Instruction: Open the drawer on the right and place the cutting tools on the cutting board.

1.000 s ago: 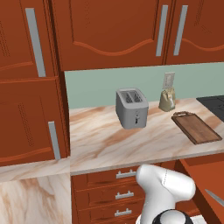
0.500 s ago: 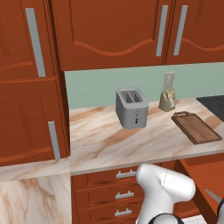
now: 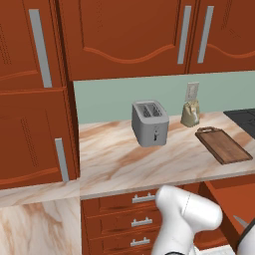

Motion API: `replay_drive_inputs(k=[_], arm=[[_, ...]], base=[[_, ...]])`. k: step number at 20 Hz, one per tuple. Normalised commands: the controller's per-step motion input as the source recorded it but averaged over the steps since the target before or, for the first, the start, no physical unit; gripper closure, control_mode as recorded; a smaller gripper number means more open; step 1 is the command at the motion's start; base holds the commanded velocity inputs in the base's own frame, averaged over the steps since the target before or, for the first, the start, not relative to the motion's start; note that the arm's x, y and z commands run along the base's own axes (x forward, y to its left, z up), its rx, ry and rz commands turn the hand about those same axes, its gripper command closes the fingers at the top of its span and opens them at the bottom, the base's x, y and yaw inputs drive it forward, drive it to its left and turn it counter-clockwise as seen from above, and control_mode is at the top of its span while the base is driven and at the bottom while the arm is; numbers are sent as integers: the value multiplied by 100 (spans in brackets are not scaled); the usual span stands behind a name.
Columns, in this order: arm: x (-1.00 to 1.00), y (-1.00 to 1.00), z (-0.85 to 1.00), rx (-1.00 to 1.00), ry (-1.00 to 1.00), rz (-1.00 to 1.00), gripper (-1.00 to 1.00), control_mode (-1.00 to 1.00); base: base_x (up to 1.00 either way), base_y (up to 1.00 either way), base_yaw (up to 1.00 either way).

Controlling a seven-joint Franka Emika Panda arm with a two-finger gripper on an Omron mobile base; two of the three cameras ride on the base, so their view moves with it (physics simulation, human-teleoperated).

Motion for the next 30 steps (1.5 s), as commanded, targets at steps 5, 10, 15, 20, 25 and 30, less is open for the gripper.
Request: replay_drive_inputs(k=[5, 10, 15, 20, 25, 30], arm=[[7, 38, 22, -5, 9, 28, -100, -100], [2, 13, 3, -2, 6, 20, -100, -100], [3, 0, 14, 0, 1, 14, -100, -100], [1, 0, 1, 0, 2, 6, -100, -100], [0, 0, 0, 0, 0, 0, -100, -100], [0, 0, 0, 0, 1, 0, -100, -100]], base=[[0, 0, 0], [0, 0, 0], [0, 0, 0], [0, 0, 0], [0, 0, 0], [0, 0, 0]])
